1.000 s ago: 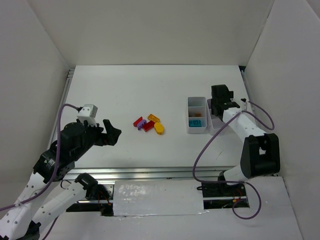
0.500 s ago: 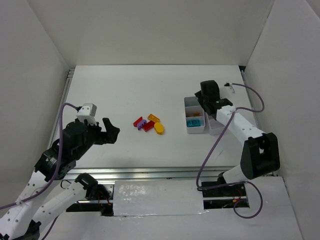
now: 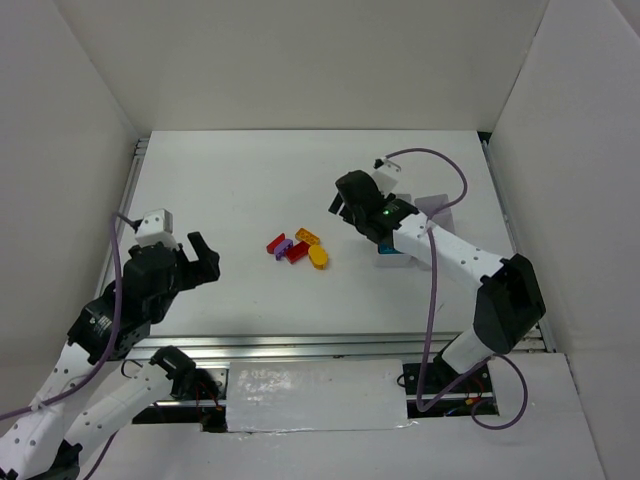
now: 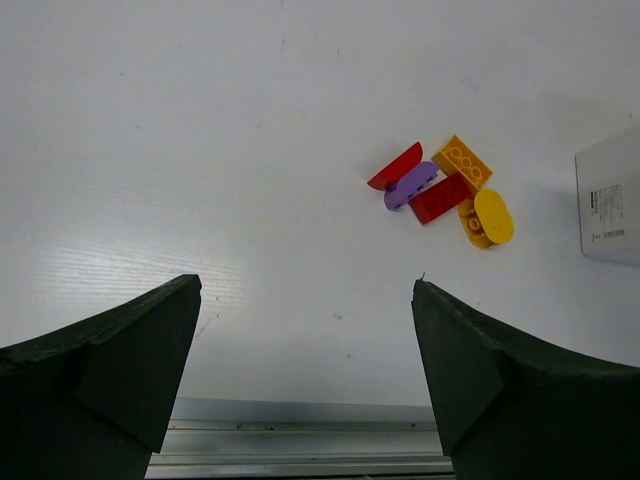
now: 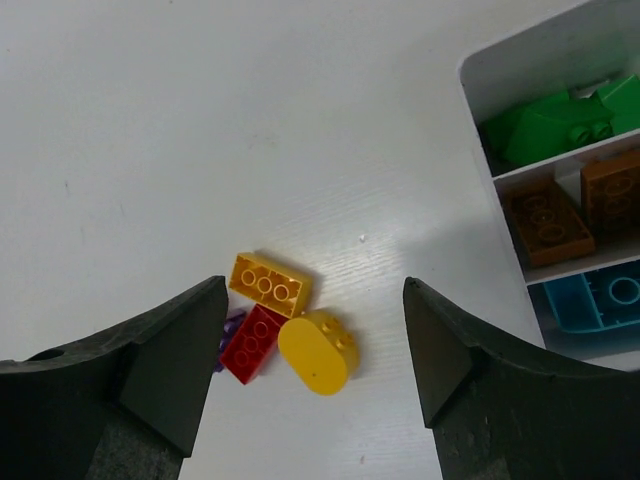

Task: Sort the legos into containers by color

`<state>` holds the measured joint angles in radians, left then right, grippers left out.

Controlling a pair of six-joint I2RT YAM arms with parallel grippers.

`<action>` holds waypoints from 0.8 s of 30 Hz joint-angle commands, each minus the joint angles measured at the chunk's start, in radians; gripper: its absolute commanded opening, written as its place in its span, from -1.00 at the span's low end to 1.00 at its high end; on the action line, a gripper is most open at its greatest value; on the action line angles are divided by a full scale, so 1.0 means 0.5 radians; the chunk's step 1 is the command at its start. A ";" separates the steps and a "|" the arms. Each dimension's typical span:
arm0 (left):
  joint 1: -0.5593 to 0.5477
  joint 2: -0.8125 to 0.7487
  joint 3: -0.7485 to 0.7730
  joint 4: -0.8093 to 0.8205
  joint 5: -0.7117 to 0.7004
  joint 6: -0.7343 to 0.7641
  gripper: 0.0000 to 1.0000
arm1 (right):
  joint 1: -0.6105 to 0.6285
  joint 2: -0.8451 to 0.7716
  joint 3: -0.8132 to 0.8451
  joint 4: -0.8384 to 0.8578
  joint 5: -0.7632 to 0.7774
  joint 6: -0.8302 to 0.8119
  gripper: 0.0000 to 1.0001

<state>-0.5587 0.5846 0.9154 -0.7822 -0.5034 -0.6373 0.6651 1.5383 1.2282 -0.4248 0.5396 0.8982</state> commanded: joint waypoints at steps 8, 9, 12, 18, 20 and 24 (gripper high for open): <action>0.004 -0.043 0.071 0.000 -0.125 -0.072 0.99 | 0.307 0.466 0.455 -0.156 -0.386 -0.407 0.74; 0.004 -0.049 0.068 0.003 -0.122 -0.075 0.99 | 0.338 0.512 0.495 -0.169 -0.380 -0.431 0.75; 0.007 -0.046 0.078 -0.016 -0.144 -0.088 0.99 | 0.409 0.703 0.672 -0.236 -0.499 -0.450 0.75; 0.007 -0.086 0.065 0.003 -0.132 -0.072 0.99 | 0.520 1.114 1.179 -0.500 -0.398 -0.321 0.70; 0.007 -0.098 0.062 0.009 -0.122 -0.069 0.99 | 0.520 1.209 1.243 -0.528 -0.395 -0.287 0.67; 0.007 -0.092 0.062 0.024 -0.092 -0.048 0.99 | 0.520 1.365 1.409 -0.638 -0.276 -0.195 0.66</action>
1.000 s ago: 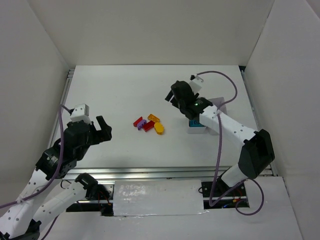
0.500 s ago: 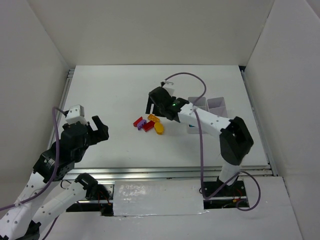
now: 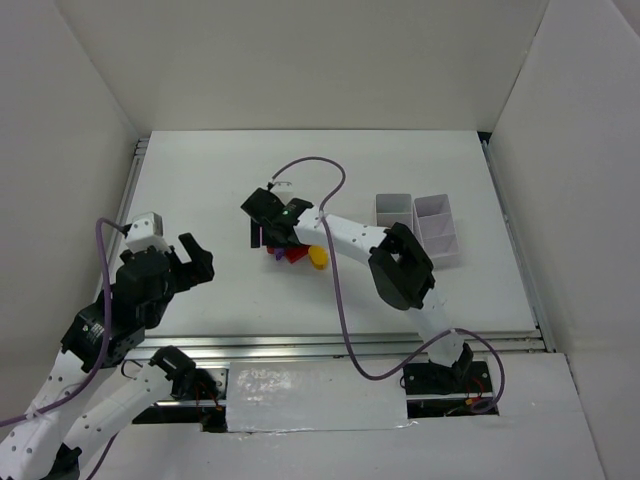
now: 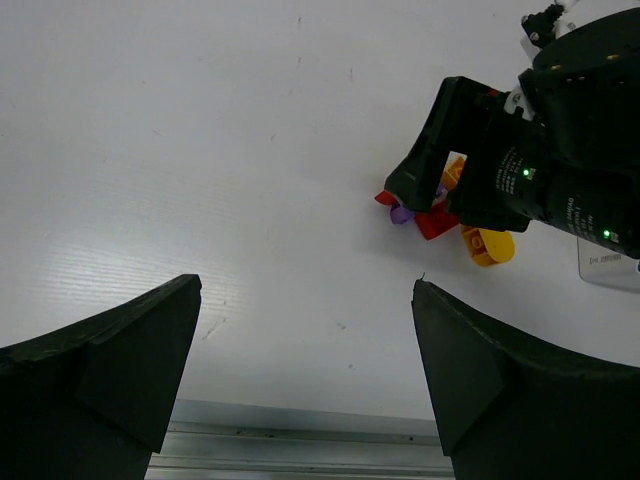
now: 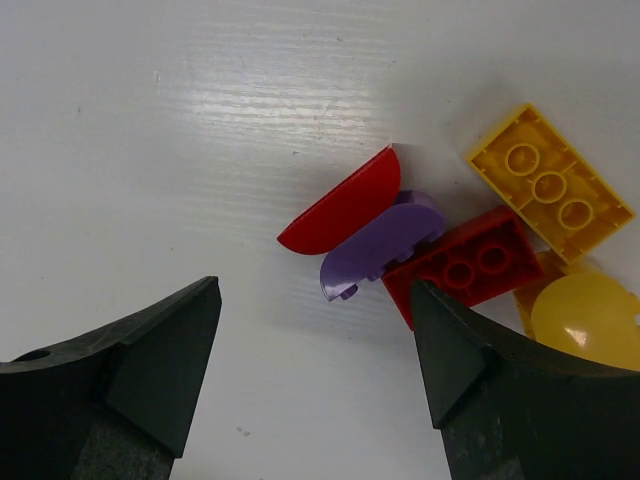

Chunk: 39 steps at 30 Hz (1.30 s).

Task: Sort the legos into containers by color

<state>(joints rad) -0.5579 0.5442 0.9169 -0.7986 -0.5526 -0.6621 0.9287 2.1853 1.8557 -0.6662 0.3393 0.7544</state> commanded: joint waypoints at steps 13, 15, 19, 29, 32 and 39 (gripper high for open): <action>0.005 -0.008 0.038 0.112 0.114 0.066 0.99 | -0.017 -0.020 -0.076 0.234 -0.006 -0.539 0.88; 0.005 0.001 0.038 0.118 0.123 0.072 0.99 | -0.020 -0.060 -0.122 0.268 -0.099 -0.790 0.88; 0.005 0.004 0.035 0.125 0.142 0.082 0.99 | -0.050 -0.054 -0.107 0.244 -0.206 -1.146 0.89; 0.005 0.013 0.032 0.140 0.166 0.100 0.99 | -0.109 -0.011 0.003 0.253 -0.403 -1.475 0.89; 0.005 0.022 0.032 0.146 0.188 0.109 0.99 | -0.112 -0.054 -0.063 0.319 -0.454 -1.551 0.89; 0.005 0.031 0.028 0.161 0.222 0.128 0.99 | -0.136 0.023 0.013 0.198 -0.725 -1.779 0.90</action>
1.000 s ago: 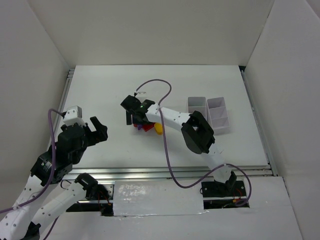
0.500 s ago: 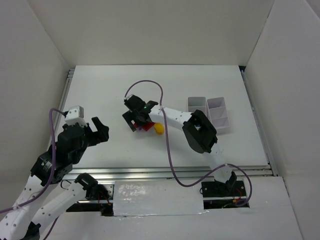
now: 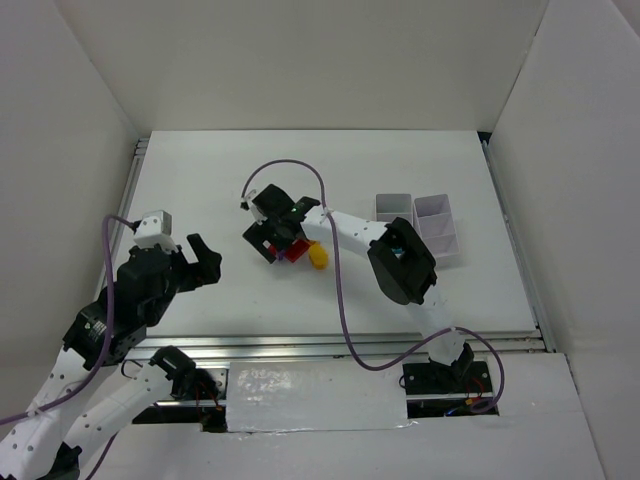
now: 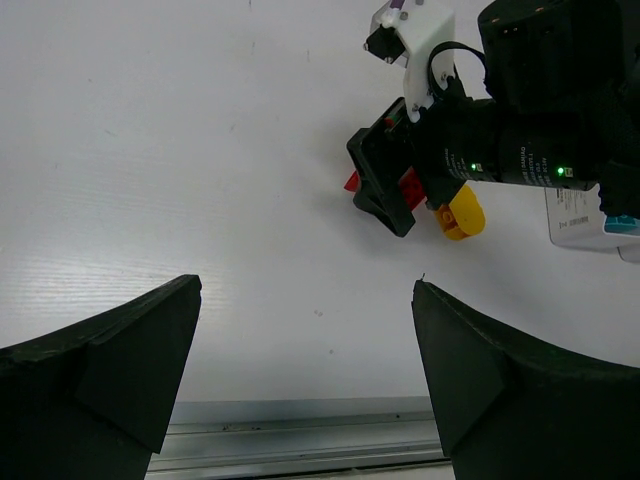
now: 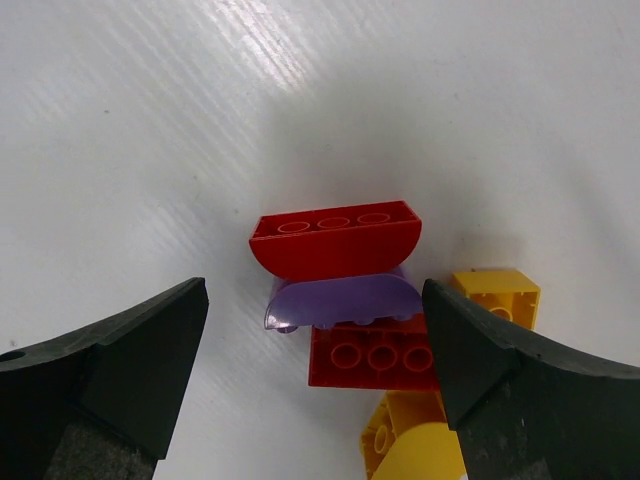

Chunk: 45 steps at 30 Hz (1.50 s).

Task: Sort the legos into containers by color

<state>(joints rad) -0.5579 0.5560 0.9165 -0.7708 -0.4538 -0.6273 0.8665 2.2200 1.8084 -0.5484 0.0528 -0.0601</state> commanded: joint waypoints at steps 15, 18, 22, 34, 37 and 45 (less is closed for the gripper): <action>0.005 0.014 0.026 0.115 0.039 0.067 0.99 | -0.012 0.055 -0.033 0.167 -0.109 -0.171 0.83; 0.005 0.014 0.020 0.118 0.042 0.067 0.99 | -0.012 0.048 -0.055 0.201 -0.054 -0.162 0.83; 0.005 0.026 0.023 0.121 0.045 0.070 0.99 | -0.015 0.067 -0.073 0.219 -0.038 -0.159 0.66; 0.005 0.026 0.023 0.118 0.049 0.070 0.99 | -0.012 0.003 -0.171 0.228 -0.056 -0.058 -0.33; 0.005 0.017 0.023 0.118 0.042 0.067 0.99 | -0.009 -0.092 -0.294 0.320 -0.161 -0.033 -0.47; 0.005 0.023 0.029 0.106 0.018 0.049 0.99 | 0.013 -0.460 -0.628 0.590 -0.201 0.047 -1.00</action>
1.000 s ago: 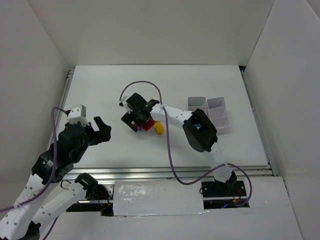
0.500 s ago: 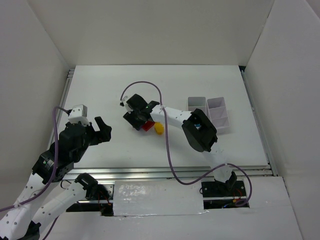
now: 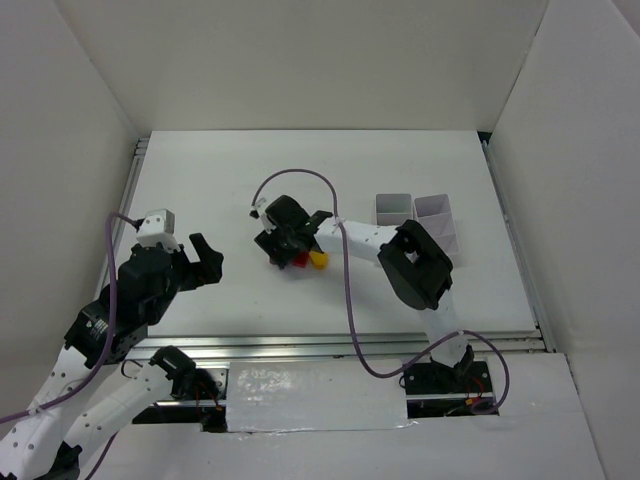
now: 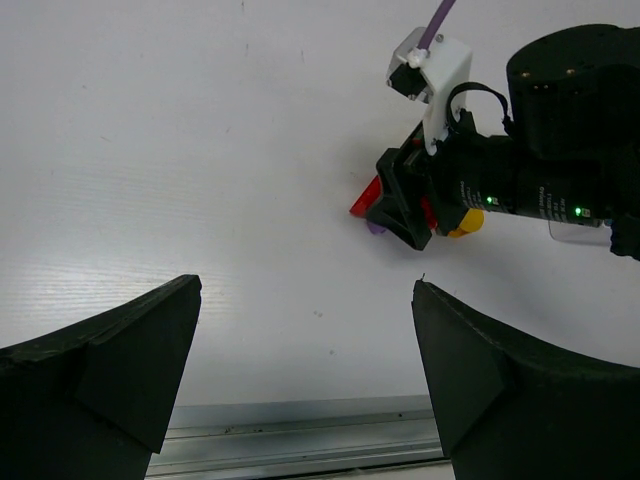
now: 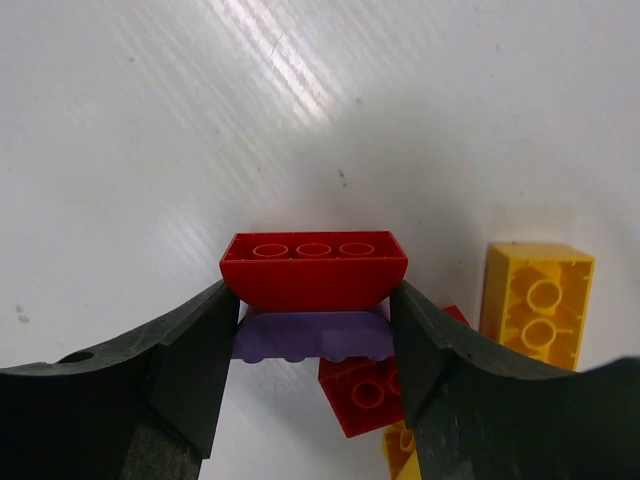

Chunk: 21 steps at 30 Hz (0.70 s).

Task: Sort the legos into containers by color

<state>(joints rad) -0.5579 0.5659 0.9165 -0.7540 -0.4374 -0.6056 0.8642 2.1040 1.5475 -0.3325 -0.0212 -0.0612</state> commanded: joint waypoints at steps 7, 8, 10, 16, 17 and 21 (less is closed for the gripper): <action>0.008 -0.006 0.045 0.066 -0.033 -0.034 0.99 | 0.097 -0.606 -0.416 0.361 -0.050 0.067 -1.00; 0.008 -0.006 0.048 0.066 -0.024 -0.062 0.99 | 0.121 -0.719 -0.496 0.382 -0.019 0.073 -1.00; 0.008 0.003 0.060 0.063 0.028 -0.162 0.99 | 0.176 -0.833 -0.573 0.438 0.021 0.076 -1.00; 0.005 0.089 0.158 0.051 0.386 -0.476 0.99 | 0.480 -1.283 -0.827 0.533 0.162 0.064 -1.00; 0.008 0.104 0.204 0.060 0.432 -0.500 0.99 | 0.517 -1.324 -0.849 0.548 0.189 0.061 -1.00; 0.008 0.144 0.253 0.121 0.702 -0.642 0.99 | 0.698 -1.486 -0.923 0.631 0.351 0.031 -1.00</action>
<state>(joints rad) -0.5568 0.6342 1.0000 -0.7490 -0.2241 -0.8371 1.1698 1.4189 1.1122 -0.0982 0.0624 -0.0250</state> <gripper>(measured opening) 0.994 0.659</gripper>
